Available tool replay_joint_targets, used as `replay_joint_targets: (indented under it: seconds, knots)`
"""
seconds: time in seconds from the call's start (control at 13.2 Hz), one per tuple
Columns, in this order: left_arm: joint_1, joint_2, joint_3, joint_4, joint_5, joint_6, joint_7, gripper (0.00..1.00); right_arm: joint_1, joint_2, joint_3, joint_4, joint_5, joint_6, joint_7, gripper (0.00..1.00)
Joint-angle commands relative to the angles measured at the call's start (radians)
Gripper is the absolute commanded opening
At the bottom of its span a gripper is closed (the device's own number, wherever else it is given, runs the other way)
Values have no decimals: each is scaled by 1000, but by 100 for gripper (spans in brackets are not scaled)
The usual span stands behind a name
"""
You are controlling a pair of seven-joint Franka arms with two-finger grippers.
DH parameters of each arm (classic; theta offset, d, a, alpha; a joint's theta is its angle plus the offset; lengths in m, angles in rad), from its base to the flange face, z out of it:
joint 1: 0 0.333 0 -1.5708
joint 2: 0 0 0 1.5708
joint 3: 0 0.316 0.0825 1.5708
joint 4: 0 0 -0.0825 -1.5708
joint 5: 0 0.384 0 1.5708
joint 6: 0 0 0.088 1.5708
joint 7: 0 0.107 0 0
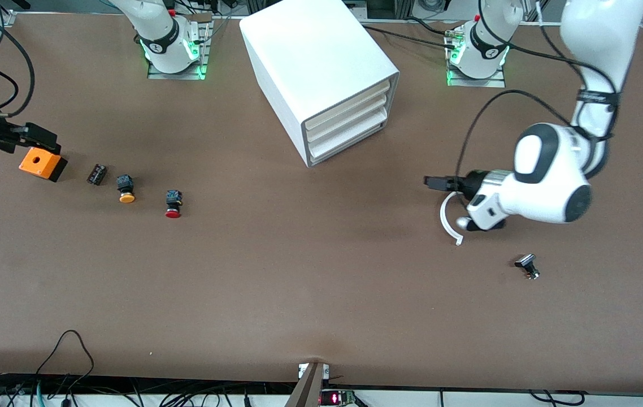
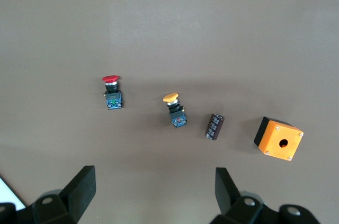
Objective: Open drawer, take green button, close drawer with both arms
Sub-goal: 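Hook the drawer handle with the left gripper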
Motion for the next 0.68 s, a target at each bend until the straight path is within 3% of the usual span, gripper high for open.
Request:
replay_joint_targets:
  seconds: [0.0, 0.45, 0.6]
  knots:
    - [-11, 22, -41, -75, -136, 31, 28, 100, 8, 11, -2, 29, 29, -8, 9, 100]
    - [-11, 51, -77, -236, -389, 56, 399, 100, 9, 17, -2, 29, 40, -7, -1, 100]
    - [-11, 60, -107, -306, -438, 120, 505, 100, 9, 19, 0, 29, 40, -7, -1, 100]
